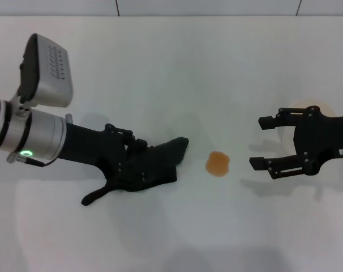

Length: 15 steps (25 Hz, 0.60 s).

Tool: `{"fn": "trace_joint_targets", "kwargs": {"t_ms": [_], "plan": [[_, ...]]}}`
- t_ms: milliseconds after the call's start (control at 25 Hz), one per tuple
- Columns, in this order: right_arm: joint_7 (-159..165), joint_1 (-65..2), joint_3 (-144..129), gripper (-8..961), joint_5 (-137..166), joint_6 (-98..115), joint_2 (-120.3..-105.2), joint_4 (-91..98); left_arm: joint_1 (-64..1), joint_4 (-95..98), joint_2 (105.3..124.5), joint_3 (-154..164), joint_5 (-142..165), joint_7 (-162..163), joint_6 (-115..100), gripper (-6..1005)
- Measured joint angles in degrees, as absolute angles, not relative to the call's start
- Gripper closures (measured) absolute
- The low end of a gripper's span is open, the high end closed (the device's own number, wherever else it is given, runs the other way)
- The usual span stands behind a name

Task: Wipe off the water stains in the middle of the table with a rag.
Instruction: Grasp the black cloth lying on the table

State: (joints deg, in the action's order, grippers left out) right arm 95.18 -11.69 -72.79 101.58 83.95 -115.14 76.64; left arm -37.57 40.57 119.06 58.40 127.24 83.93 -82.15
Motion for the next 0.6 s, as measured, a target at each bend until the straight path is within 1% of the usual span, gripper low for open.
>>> {"fn": "trace_joint_targets", "kwargs": {"t_ms": [600], "plan": [[95.2,-11.6,-72.4,110,101.6,84.2,-115.13,76.7,-37.7,42.1,119.0,62.0,127.2,89.9,-79.5,234]]}}
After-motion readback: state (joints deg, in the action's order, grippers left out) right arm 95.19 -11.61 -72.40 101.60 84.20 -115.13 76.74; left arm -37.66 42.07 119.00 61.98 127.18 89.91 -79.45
